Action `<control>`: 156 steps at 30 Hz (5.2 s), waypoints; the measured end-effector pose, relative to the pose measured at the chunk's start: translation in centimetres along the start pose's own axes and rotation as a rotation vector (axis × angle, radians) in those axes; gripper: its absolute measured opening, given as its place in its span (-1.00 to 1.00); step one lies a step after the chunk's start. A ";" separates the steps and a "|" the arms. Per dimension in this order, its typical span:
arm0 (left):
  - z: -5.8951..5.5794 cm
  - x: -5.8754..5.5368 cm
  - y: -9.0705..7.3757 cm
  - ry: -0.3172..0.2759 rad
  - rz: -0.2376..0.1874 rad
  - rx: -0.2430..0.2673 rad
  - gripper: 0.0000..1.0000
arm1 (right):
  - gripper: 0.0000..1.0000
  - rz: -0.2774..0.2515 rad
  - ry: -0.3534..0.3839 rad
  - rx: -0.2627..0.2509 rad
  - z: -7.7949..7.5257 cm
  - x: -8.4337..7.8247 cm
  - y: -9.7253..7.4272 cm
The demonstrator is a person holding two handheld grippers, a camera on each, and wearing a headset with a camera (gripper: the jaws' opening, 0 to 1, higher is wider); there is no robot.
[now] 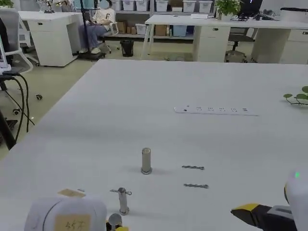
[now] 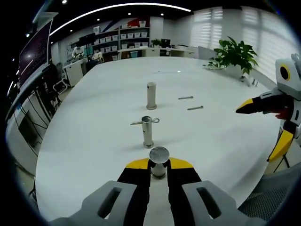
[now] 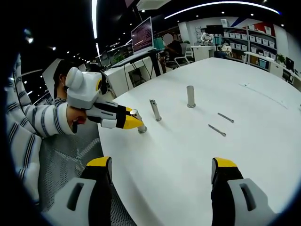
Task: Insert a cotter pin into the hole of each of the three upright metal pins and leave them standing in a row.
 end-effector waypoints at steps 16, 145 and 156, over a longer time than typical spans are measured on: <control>0.1 0.0 -0.1 -0.018 0.043 -0.024 -0.78 | 0.71 0.006 0.001 -0.005 -0.1 0.0 -0.2; 2.4 2.1 -7.2 0.014 -0.202 -0.463 0.36 | -1.00 0.095 -0.937 -0.007 -3.8 9.5 4.3; 2.2 4.1 -5.6 -0.069 -0.221 -0.547 0.07 | -1.00 -0.054 -0.960 -0.046 0.1 8.8 2.1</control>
Point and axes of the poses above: the centre of the closed fingertips' face, and the gripper's own axes: y roughly forward along the fingers, z roughly to its left, x roughly out of its top, the point moved 10 cm from there along -y, roughly backward along the fingers, and after that the axes turned 8 degrees about -x, right-handed, at the moved point
